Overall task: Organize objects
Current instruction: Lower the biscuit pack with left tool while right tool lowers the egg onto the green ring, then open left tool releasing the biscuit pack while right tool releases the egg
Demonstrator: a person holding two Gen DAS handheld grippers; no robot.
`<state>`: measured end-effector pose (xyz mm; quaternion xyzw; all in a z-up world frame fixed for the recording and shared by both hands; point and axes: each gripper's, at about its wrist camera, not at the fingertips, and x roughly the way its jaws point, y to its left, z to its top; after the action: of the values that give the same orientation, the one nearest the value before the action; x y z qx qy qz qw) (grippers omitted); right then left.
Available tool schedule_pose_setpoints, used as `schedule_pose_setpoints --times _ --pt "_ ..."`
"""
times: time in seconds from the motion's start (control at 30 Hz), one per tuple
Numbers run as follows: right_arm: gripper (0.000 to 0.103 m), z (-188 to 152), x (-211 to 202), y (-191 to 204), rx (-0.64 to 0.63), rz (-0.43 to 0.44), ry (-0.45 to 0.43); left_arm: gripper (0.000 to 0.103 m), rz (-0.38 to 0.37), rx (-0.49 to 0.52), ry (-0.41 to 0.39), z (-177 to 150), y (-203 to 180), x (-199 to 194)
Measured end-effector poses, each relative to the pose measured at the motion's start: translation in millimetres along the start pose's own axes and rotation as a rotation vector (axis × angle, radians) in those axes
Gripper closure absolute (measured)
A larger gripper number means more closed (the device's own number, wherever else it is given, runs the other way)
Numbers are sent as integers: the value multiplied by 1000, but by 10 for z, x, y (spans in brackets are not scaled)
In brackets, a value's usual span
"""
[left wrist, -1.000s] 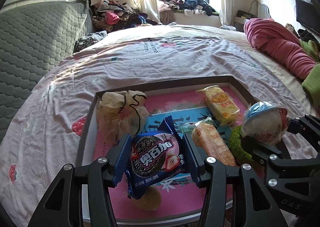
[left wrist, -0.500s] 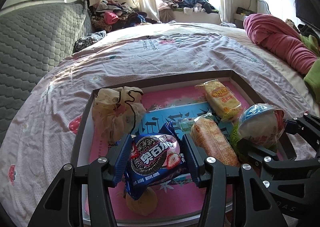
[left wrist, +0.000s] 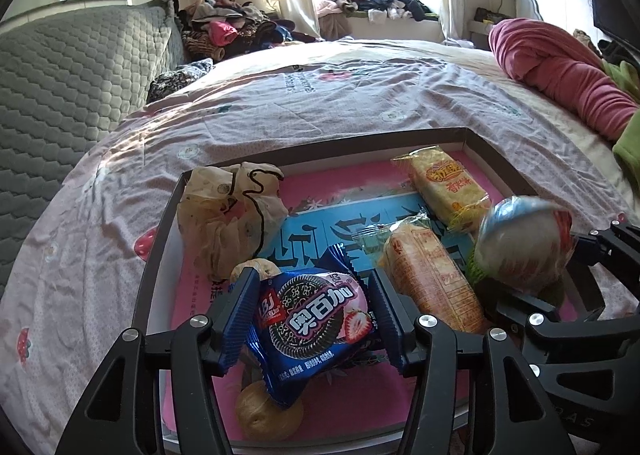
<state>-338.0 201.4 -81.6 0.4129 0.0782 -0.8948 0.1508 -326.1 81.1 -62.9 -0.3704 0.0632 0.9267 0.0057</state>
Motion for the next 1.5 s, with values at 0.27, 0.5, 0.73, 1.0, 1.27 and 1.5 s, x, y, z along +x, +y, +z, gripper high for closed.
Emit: schedule_pose_setpoints --times 0.27,0.5,0.73,1.0,1.27,1.5 --pt "36 -6 15 6 -10 -9 7 44 -3 -19 16 -13 22 62" --pt "36 -17 12 11 -22 -19 10 39 9 -26 9 -13 70 34" --pt "31 -27 20 25 -33 -26 19 35 17 -29 12 -11 103 24" --pt "24 -32 38 39 -42 -47 34 27 25 -31 18 -12 126 20" --pt "18 -31 44 31 -39 -57 49 23 26 -38 26 -13 157 6" --pt "15 -39 6 16 -41 -60 53 20 32 -39 31 -19 176 -21"
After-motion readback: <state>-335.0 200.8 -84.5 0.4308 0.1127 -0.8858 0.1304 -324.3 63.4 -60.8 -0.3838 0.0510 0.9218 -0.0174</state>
